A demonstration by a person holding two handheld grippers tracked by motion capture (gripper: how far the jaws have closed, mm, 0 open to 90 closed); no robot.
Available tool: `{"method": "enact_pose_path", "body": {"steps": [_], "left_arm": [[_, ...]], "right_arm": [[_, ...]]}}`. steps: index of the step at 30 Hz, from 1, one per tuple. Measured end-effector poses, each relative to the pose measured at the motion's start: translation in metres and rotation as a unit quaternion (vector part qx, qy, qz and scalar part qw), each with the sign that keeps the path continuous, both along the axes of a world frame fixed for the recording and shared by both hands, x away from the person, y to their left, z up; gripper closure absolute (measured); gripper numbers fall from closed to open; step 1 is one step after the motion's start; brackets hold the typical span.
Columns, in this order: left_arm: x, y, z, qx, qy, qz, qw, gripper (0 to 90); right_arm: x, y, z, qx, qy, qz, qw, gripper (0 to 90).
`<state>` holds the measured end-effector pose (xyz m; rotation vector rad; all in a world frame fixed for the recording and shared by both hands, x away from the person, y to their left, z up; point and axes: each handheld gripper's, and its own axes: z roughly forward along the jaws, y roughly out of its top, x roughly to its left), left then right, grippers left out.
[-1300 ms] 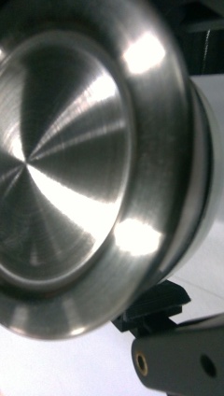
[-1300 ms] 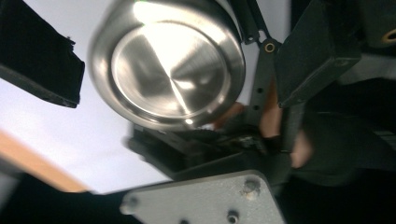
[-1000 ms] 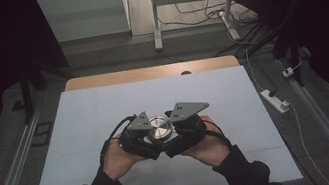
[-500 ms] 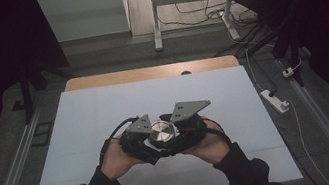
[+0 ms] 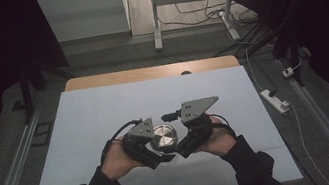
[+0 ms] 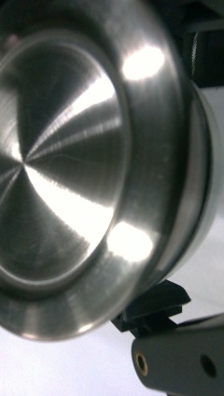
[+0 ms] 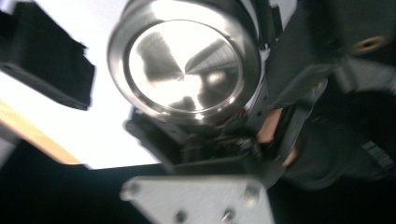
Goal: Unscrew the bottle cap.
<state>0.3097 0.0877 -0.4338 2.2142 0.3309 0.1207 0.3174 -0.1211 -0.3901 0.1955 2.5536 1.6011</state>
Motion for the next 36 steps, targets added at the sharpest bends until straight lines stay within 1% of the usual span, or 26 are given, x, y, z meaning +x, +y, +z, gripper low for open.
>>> {"method": "enact_pose_path", "body": {"steps": [1, 2, 3, 4, 6, 8, 10, 11, 12, 13, 15, 16, 17, 19, 21, 22, 23, 24, 25, 26, 28, 31, 32, 33, 34, 36], "left_arm": [[0.001, 0.001, 0.000, 0.001, -0.004, 0.013, 0.9999, 15.3], [0.001, 0.002, 0.000, 0.003, -0.007, 0.024, 0.9997, 15.3], [0.002, 0.003, 0.000, 0.004, -0.005, 0.035, 0.9994, 15.3], [0.003, 0.003, -0.001, 0.003, -0.004, 0.043, 0.9990, 15.3], [0.003, 0.002, -0.002, 0.006, -0.003, 0.056, 0.9984, 15.3], [0.003, 0.001, -0.003, 0.011, -0.005, 0.062, 0.9980, 15.3], [0.002, -0.001, -0.003, 0.007, -0.004, 0.068, 0.9977, 15.3], [0.002, -0.001, -0.002, 0.012, -0.005, 0.062, 0.9980, 15.3], [0.001, -0.002, -0.002, 0.009, -0.004, 0.063, 0.9980, 15.3], [0.001, -0.002, -0.002, 0.009, -0.004, 0.060, 0.9981, 15.3], [0.001, -0.001, -0.002, 0.004, -0.001, 0.053, 0.9986, 15.3], [0.002, 0.001, -0.002, 0.003, 0.000, 0.037, 0.9993, 15.3], [0.002, 0.003, -0.001, -0.004, 0.004, 0.026, 0.9997, 15.3], [0.002, 0.004, 0.000, -0.013, 0.011, 0.008, 0.9998, 15.3], [0.001, 0.005, 0.001, -0.017, 0.011, -0.012, 0.9997, 15.3], [0.000, 0.005, 0.001, -0.018, 0.011, -0.022, 0.9995, 15.3], [-0.001, 0.005, 0.002, -0.020, 0.011, -0.033, 0.9992, 15.3], [-0.002, 0.004, 0.002, -0.021, 0.010, -0.043, 0.9988, 15.3], [-0.003, 0.004, 0.003, -0.023, 0.012, -0.053, 0.9982, 15.3], [-0.003, 0.003, 0.002, -0.025, 0.013, -0.066, 0.9974, 15.3], [-0.005, 0.001, 0.001, -0.025, 0.014, -0.078, 0.9965, 15.3], [-0.005, -0.001, 0.000, -0.019, 0.012, -0.077, 0.9968, 15.3], [-0.004, -0.002, -0.001, -0.016, 0.009, -0.069, 0.9974, 15.3], [-0.004, -0.002, 0.000, -0.013, 0.007, -0.059, 0.9982, 15.3], [-0.004, -0.002, 0.000, -0.009, 0.004, -0.046, 0.9989, 15.3], [-0.002, 0.000, 0.001, -0.006, 0.000, -0.021, 0.9998, 15.3]], "right_arm": [[-0.004, 0.001, 0.005, -0.004, -0.002, -0.034, 0.9994, 3.9], [-0.007, 0.003, 0.006, -0.009, -0.002, -0.055, 0.9985, 4.6], [-0.009, 0.005, 0.006, -0.015, -0.004, -0.075, 0.9971, 4.8], [-0.009, 0.005, 0.006, -0.015, -0.004, -0.075, 0.9971, 4.8], [-0.013, 0.010, 0.005, -0.026, -0.011, -0.100, 0.9946, 7.5], [-0.016, 0.016, 0.003, -0.033, -0.018, -0.128, 0.9910, 8.5], [-0.019, 0.022, 0.000, -0.041, -0.028, -0.145, 0.9882, 12.1], [-0.019, 0.024, -0.001, -0.045, -0.030, -0.153, 0.9868, 13.3], [-0.020, 0.025, -0.003, -0.045, -0.034, -0.156, 0.9862, 16.5], [-0.020, 0.026, -0.003, -0.042, -0.030, -0.152, 0.9871, 18.9], [-0.021, 0.026, -0.003, -0.042, -0.026, -0.151, 0.9873, 19.2], [-0.021, 0.025, -0.002, -0.041, -0.027, -0.146, 0.9881, 19.2], [-0.021, 0.025, -0.001, -0.039, -0.021, -0.139, 0.9893, 19.3], [-0.020, 0.022, 0.001, -0.033, -0.014, -0.119, 0.9923, 19.3], [-0.018, 0.018, 0.003, -0.031, -0.012, -0.087, 0.9957, 19.3], [-0.015, 0.014, 0.004, -0.026, -0.004, -0.050, 0.9984, 19.3], [-0.015, 0.014, 0.004, -0.026, -0.004, -0.050, 0.9984, 19.3], [-0.013, 0.011, 0.004, -0.023, -0.002, -0.028, 0.9993, 19.4], [-0.011, 0.009, 0.004, -0.016, 0.005, -0.008, 0.9998, 19.4], [-0.006, 0.004, 0.003, -0.008, 0.017, 0.030, 0.9994, 19.5], [-0.004, 0.000, 0.001, -0.003, 0.024, 0.057, 0.9981, 19.5], [-0.003, -0.001, -0.001, -0.002, 0.028, 0.062, 0.9977, 19.4], [-0.002, -0.001, -0.001, -0.009, 0.039, 0.047, 0.9981, 16.2], [-0.001, 0.000, 0.000, -0.012, 0.044, 0.031, 0.9985, 11.5], [-0.001, 0.001, 0.002, -0.012, 0.045, 0.017, 0.9988, 8.9], [-0.003, -0.001, 0.007, -0.010, 0.040, -0.010, 0.9991, 7.9]]}}
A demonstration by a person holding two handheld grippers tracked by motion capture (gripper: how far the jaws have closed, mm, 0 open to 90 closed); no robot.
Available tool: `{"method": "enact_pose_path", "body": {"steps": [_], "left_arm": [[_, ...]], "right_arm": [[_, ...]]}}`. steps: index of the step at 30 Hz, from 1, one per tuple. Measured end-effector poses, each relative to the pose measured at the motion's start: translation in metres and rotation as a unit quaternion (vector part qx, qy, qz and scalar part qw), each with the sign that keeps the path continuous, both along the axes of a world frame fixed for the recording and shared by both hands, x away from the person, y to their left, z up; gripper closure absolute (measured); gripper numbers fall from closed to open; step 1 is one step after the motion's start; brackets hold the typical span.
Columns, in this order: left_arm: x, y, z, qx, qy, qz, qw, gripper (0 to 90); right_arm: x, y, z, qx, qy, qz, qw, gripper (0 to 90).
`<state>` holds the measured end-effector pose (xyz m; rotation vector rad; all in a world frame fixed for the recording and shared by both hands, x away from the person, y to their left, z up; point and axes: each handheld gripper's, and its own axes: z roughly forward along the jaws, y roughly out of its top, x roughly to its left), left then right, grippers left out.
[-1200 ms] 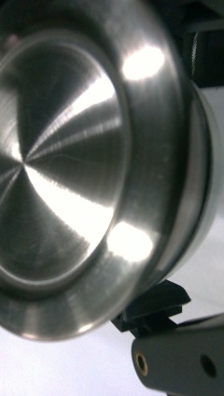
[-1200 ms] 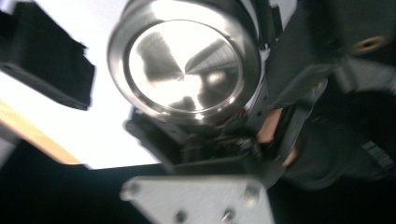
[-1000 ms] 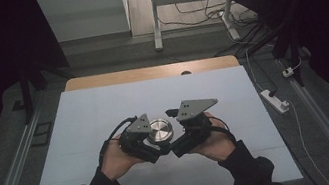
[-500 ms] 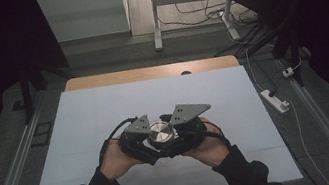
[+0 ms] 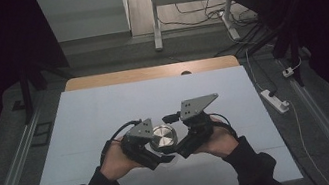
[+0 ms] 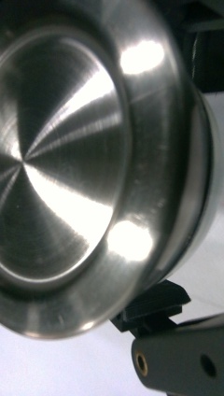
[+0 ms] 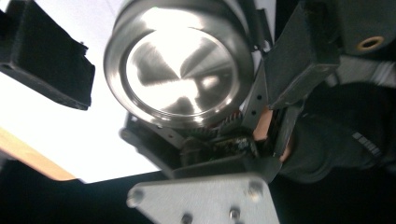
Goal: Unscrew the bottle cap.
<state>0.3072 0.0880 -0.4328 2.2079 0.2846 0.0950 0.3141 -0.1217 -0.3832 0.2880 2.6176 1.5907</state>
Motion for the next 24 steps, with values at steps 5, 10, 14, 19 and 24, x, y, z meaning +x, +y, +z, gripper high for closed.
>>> {"method": "enact_pose_path", "body": {"steps": [5, 10, 14, 19, 24], "left_arm": [[0.004, 0.005, 0.000, 0.003, -0.003, 0.058, 0.9983, 15.3], [0.003, 0.003, -0.001, 0.007, -0.003, 0.073, 0.9973, 15.3], [0.001, -0.001, 0.000, 0.015, -0.008, 0.069, 0.9975, 15.3], [0.001, 0.000, 0.000, 0.017, -0.004, 0.043, 0.9989, 15.3], [0.000, 0.005, 0.004, -0.016, 0.019, -0.023, 0.9994, 15.3]], "right_arm": [[-0.010, 0.003, 0.009, -0.023, -0.039, -0.064, 0.9969, 8.6], [-0.020, 0.018, 0.005, -0.052, -0.064, -0.119, 0.9894, 13.0], [-0.021, 0.024, -0.001, -0.058, -0.063, -0.130, 0.9878, 18.6], [-0.021, 0.023, -0.001, -0.064, -0.058, -0.114, 0.9897, 19.1], [-0.016, 0.013, 0.004, -0.035, -0.034, -0.041, 0.9980, 19.5]]}}
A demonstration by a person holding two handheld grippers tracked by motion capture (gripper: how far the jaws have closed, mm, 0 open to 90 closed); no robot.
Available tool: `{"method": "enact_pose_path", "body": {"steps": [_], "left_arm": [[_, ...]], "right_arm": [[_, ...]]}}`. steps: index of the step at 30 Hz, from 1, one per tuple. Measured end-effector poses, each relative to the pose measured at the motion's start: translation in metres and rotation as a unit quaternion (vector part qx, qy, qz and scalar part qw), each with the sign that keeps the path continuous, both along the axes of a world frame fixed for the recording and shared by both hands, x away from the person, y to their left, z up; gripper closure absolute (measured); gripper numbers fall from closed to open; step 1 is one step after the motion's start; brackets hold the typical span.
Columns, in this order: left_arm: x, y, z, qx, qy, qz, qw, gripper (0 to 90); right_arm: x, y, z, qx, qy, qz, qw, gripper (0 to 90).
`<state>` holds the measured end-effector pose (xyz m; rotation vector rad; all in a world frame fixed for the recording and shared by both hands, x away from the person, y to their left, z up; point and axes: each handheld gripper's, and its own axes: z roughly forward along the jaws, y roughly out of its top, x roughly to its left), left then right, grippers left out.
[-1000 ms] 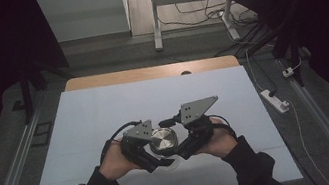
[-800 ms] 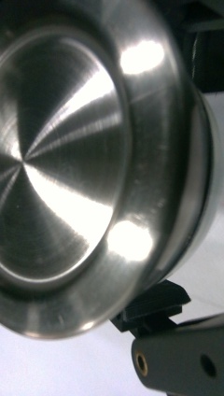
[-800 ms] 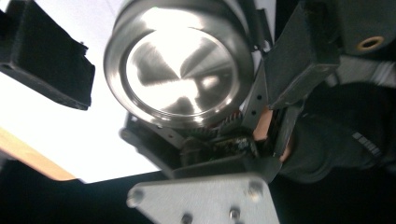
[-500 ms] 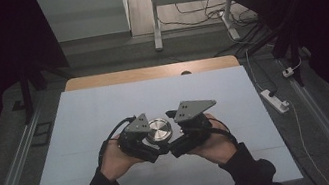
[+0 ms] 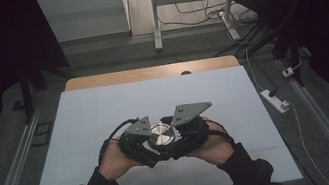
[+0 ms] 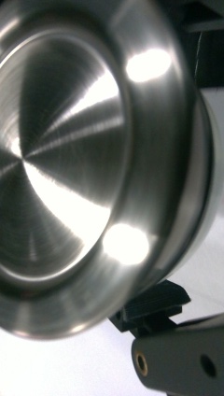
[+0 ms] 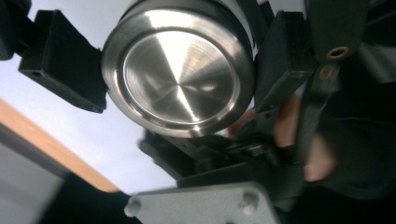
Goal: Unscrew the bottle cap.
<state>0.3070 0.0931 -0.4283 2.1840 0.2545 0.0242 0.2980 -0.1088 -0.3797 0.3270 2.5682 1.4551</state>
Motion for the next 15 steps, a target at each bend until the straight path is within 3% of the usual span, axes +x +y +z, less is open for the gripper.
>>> {"method": "enact_pose_path", "body": {"steps": [2, 7, 13, 15], "left_arm": [[-0.001, 0.001, 0.003, -0.009, 0.009, -0.020, 0.9997, 15.3], [-0.003, 0.000, 0.003, -0.015, 0.013, -0.052, 0.9985, 15.3], [-0.004, -0.001, 0.002, -0.021, 0.011, -0.060, 0.9979, 15.3], [-0.003, -0.002, 0.001, -0.013, 0.010, -0.046, 0.9988, 15.3]], "right_arm": [[0.004, -0.007, 0.002, 0.028, 0.019, 0.042, 0.9985, 19.5], [0.005, -0.010, 0.003, 0.034, 0.023, 0.078, 0.9961, 19.5], [0.009, -0.014, 0.000, 0.047, 0.026, 0.112, 0.9922, 19.5], [0.012, -0.015, -0.002, 0.052, 0.043, 0.110, 0.9916, 19.2]]}}
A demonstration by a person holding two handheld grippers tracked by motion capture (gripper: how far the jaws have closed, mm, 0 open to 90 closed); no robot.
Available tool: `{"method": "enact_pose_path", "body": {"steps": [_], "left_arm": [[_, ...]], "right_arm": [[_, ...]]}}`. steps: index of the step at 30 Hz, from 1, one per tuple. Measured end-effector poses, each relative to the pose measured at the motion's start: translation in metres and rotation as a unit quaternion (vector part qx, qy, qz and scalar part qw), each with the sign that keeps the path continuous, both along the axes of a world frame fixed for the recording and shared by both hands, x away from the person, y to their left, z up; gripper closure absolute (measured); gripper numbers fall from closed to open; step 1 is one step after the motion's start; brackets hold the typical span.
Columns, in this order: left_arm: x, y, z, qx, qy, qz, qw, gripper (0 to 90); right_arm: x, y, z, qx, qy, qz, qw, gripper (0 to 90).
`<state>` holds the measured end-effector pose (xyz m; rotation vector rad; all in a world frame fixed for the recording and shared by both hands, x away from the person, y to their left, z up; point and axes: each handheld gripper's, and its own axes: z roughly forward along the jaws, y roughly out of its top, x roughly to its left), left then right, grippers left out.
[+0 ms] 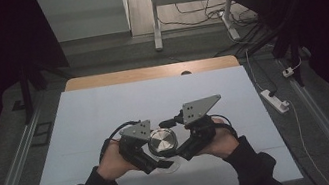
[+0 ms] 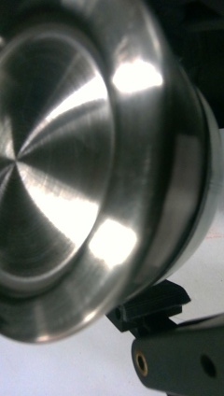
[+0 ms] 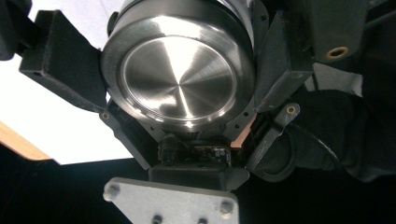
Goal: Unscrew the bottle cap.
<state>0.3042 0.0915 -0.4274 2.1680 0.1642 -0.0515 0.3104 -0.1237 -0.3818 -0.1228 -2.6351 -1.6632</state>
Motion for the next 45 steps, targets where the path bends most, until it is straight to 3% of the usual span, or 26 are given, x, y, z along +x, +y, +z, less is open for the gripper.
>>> {"method": "enact_pose_path", "body": {"steps": [3, 5, 6, 11, 14, 15, 18, 20, 22, 25, 30, 40, 42, 45], "left_arm": [[0.003, 0.000, -0.003, 0.012, -0.002, 0.035, 0.9993, 15.3], [0.005, 0.001, -0.004, 0.019, -0.005, 0.062, 0.9979, 15.3], [0.006, 0.001, -0.005, 0.019, -0.004, 0.073, 0.9971, 15.3], [0.006, 0.000, -0.004, 0.031, -0.016, 0.120, 0.9922, 15.3], [0.004, -0.002, -0.003, 0.040, -0.023, 0.133, 0.9900, 15.3], [0.004, -0.003, -0.002, 0.040, -0.024, 0.133, 0.9900, 15.3], [0.003, -0.003, -0.002, 0.036, -0.023, 0.127, 0.9910, 15.3], [0.003, -0.001, -0.001, 0.036, -0.024, 0.106, 0.9935, 15.3], [0.003, 0.001, 0.000, 0.028, -0.019, 0.085, 0.9958, 15.3], [0.002, 0.002, 0.001, 0.019, -0.012, 0.061, 0.9979, 15.3], [0.003, 0.002, -0.002, 0.011, -0.002, 0.020, 0.9997, 15.3], [0.002, 0.003, -0.004, 0.008, -0.002, -0.039, 0.9992, 15.3], [0.002, 0.002, -0.005, 0.012, -0.006, -0.033, 0.9994, 15.3], [0.002, 0.001, -0.005, 0.017, -0.010, -0.011, 0.9998, 15.3]], "right_arm": [[0.002, 0.000, 0.000, -0.003, 0.009, -0.045, 0.9990, 9.3], [0.001, 0.001, 0.003, -0.010, -0.005, -0.088, 0.9960, 5.6], [0.001, 0.001, 0.003, -0.010, -0.005, -0.088, 0.9960, 5.6], [-0.009, 0.013, 0.002, -0.047, -0.049, -0.171, 0.9828, 7.7], [-0.013, 0.023, -0.003, -0.057, -0.059, -0.190, 0.9783, 11.8], [-0.016, 0.028, -0.005, -0.065, -0.064, -0.199, 0.9758, 17.0], [-0.019, 0.030, -0.005, -0.064, -0.073, -0.200, 0.9750, 17.4], [-0.020, 0.029, -0.003, -0.065, -0.075, -0.190, 0.9768, 17.8], [-0.017, 0.024, -0.001, -0.045, -0.048, -0.168, 0.9836, 19.7], [-0.011, 0.017, 0.001, -0.033, -0.028, -0.121, 0.9917, 19.8], [-0.007, 0.012, -0.001, -0.023, -0.017, -0.072, 0.9970, 19.8], [-0.004, 0.008, -0.005, -0.012, -0.022, 0.007, 0.9997, 19.8], [-0.004, 0.007, -0.005, -0.010, -0.025, 0.012, 0.9996, 19.7], [-0.002, 0.007, -0.004, -0.021, -0.011, -0.005, 0.9997, 15.8]]}}
